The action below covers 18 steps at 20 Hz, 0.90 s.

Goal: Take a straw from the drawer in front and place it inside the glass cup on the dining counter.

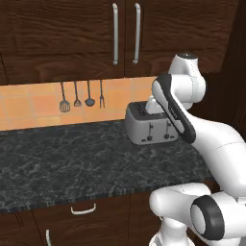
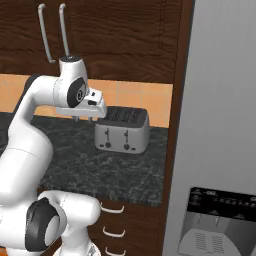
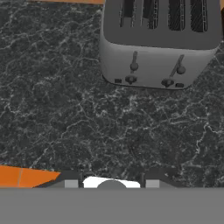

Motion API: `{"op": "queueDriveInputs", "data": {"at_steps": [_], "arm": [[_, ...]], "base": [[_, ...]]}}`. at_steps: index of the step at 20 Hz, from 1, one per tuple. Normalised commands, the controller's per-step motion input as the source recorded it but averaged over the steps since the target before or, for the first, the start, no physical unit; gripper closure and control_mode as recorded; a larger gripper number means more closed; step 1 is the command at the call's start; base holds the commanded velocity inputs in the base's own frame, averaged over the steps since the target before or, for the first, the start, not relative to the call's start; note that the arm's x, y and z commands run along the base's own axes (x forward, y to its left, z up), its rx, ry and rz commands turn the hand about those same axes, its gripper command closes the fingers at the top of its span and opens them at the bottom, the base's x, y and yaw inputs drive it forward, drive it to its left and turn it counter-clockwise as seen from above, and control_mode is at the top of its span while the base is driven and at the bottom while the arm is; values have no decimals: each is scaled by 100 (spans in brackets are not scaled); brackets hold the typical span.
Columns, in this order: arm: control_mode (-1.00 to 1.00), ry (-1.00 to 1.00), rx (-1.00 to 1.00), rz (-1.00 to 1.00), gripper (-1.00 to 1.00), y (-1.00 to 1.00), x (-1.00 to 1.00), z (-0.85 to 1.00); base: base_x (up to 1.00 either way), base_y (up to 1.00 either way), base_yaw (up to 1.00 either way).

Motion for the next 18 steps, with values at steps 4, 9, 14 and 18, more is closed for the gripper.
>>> {"op": "queueDriveInputs", "data": {"at_steps": [4, 9, 14, 18], "arm": [[100, 0, 0, 0, -100, 0, 0, 0], [100, 0, 0, 0, -100, 0, 0, 0], [100, 0, 0, 0, -100, 0, 0, 0], [100, 0, 0, 0, -100, 0, 0, 0]], "base": [[-33, 0, 0], [-80, 26, -4], [-4, 72, -47], [7, 64, -69]]}}
